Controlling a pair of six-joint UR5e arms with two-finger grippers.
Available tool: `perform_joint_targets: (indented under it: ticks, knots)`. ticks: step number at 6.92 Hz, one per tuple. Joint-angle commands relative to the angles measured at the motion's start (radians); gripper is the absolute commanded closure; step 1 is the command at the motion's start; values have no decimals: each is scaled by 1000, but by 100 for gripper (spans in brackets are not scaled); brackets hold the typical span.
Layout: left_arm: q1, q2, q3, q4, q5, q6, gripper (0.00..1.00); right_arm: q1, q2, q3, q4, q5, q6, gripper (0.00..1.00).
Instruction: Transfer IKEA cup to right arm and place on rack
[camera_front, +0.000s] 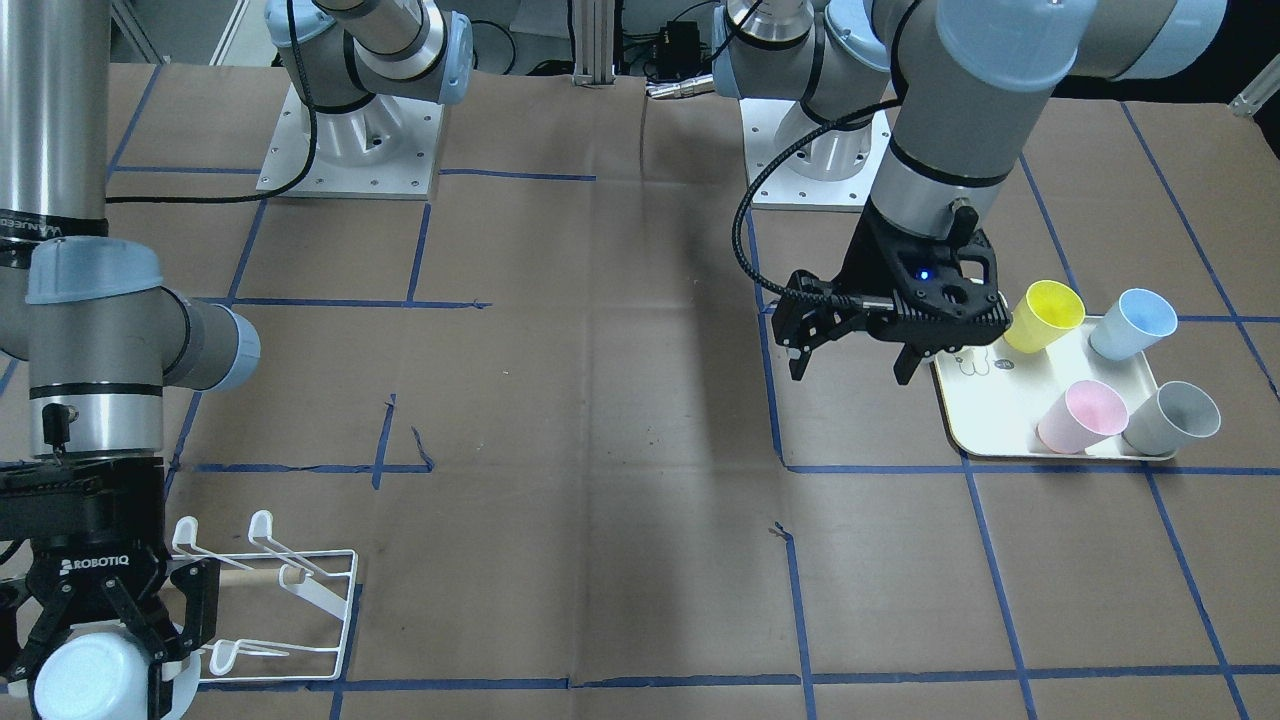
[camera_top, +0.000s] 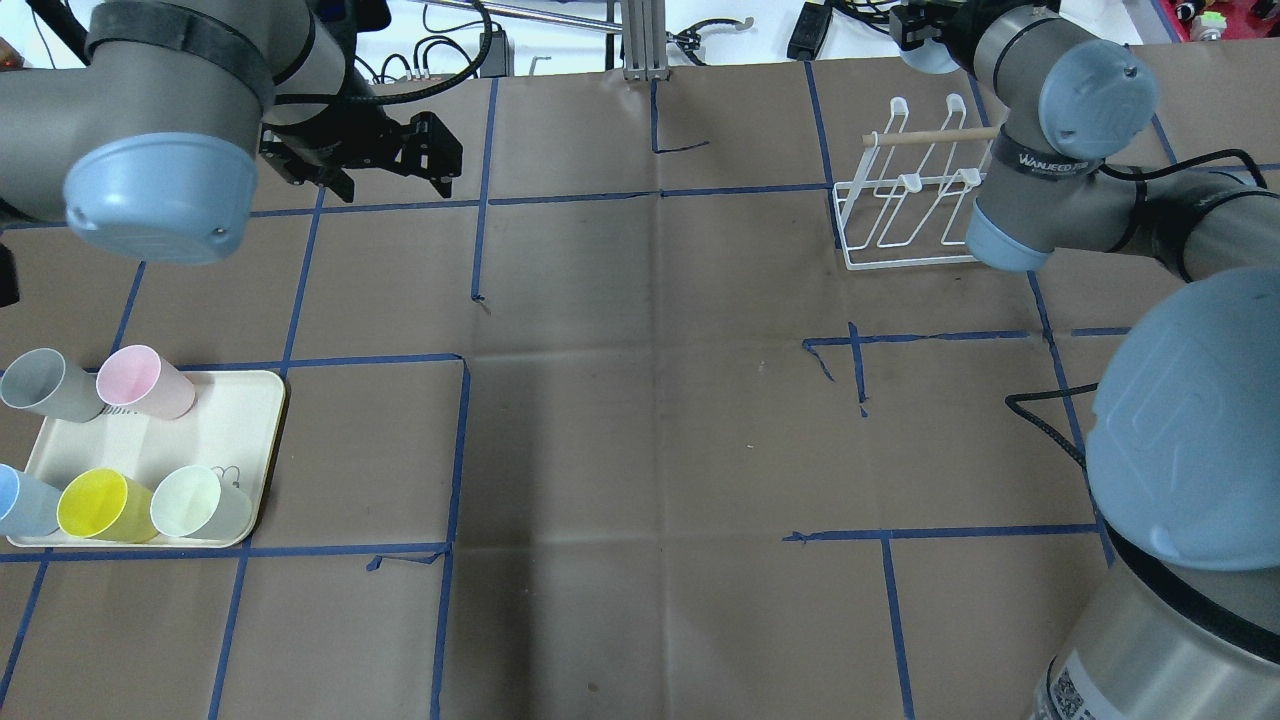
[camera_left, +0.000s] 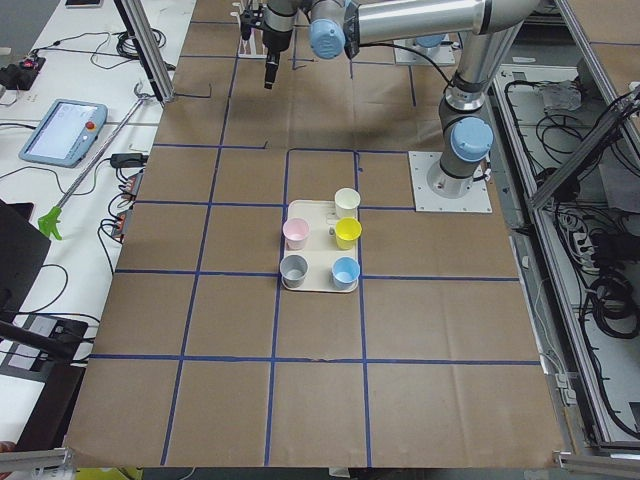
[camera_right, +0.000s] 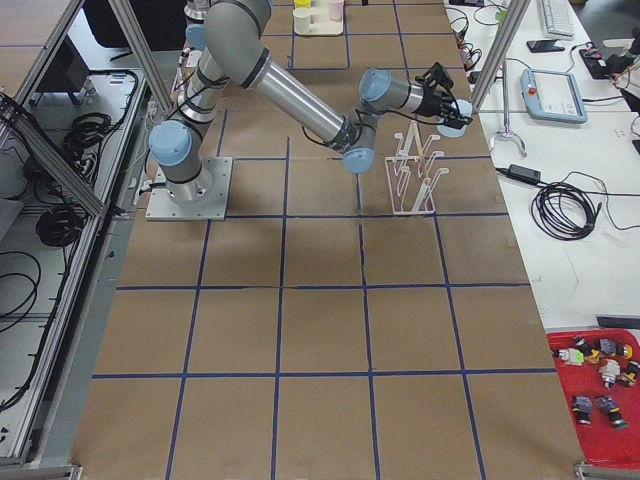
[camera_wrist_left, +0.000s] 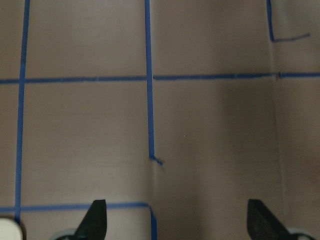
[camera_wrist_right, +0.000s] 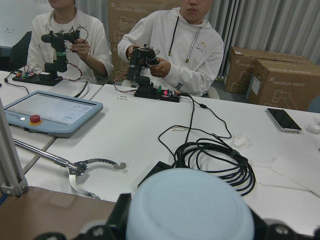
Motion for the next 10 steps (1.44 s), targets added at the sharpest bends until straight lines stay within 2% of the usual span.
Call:
perform_joint_targets:
  ticks: [1,3,6,7,8,9,10]
  knots:
    - [4,62,34,-186,2,2,1,19,5,23,0,1,5,60]
    - [4,33,92,-219,2,11,1,20,5,51,0,14,4,60]
    - [58,42,62,-218,28,52,1,20,33,74,0,14,-1,59]
    - [105,47,53,-219,29,99,1,20,30,90,0,12,1,52]
    - [151,56,25,-221,29,121,1,20,32,97,0,18,5,22]
    - [182,76,-25,-218,32,155,1,20,29,91,0,27,5,5]
    - [222,99,-68,-216,33,200,1,20,25,91,0,47,5,1]
